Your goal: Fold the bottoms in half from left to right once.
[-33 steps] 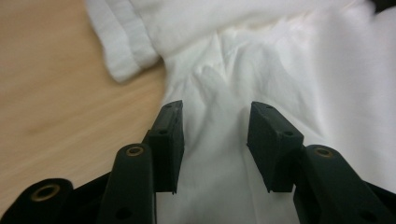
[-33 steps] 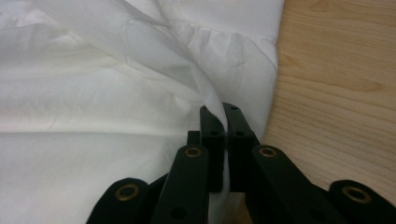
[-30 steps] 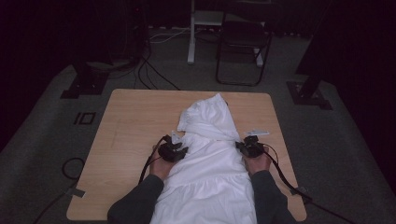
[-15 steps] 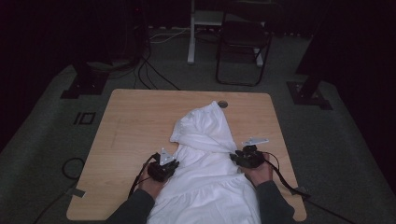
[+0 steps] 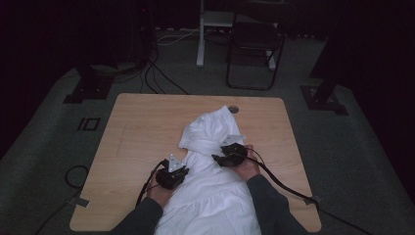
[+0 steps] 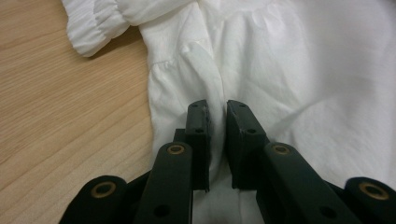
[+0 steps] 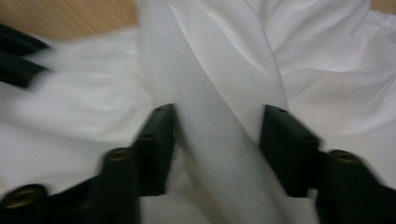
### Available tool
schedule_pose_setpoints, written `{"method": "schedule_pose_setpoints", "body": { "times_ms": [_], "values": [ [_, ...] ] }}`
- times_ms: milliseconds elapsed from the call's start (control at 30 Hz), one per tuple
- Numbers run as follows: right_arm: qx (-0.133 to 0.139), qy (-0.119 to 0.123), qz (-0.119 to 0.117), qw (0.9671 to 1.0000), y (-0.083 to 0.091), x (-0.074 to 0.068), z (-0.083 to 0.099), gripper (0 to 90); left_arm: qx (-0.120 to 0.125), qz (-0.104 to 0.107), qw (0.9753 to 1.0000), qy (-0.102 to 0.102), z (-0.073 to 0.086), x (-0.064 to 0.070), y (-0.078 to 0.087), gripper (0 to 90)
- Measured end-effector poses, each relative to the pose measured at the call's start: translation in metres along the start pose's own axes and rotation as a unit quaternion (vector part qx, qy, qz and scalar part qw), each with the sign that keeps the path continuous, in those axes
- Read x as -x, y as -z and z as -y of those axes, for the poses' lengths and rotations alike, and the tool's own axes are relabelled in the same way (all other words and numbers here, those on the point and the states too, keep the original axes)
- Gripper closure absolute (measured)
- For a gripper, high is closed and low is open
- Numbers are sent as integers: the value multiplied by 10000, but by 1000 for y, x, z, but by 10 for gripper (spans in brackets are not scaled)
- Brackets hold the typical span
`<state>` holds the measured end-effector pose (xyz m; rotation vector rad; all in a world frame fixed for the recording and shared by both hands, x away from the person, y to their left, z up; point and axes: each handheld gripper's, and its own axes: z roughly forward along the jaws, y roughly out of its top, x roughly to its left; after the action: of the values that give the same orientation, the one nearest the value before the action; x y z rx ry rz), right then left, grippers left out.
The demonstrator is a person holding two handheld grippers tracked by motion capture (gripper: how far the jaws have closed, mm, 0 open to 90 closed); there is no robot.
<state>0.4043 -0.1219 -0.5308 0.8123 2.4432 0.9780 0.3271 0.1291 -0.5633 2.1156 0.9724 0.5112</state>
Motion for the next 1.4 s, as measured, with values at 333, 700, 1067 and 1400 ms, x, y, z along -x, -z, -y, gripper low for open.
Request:
{"method": "schedule_pose_setpoints", "body": {
  "times_ms": [333, 700, 1067, 1400],
  "values": [
    [435, -1922, 1081, 9744, 15, 92, -3, 885, -2, 17, 10000, -37, 4, 3, 5, 810],
    [-157, -2103, 661, 9753, -8, 80, 40, 863, -58, 118, 9999, -7, 15, 14, 19, 812],
    [-59, -1966, 337, 9799, 20, 51, 66, 852, -385, 520, 9977, -196, 22, 32, 40, 762],
    [-77, -2020, 353, 9787, 19, 50, 64, 854, 85, 557, 9983, 161, -34, 5, -1, 591]
  ]
}}
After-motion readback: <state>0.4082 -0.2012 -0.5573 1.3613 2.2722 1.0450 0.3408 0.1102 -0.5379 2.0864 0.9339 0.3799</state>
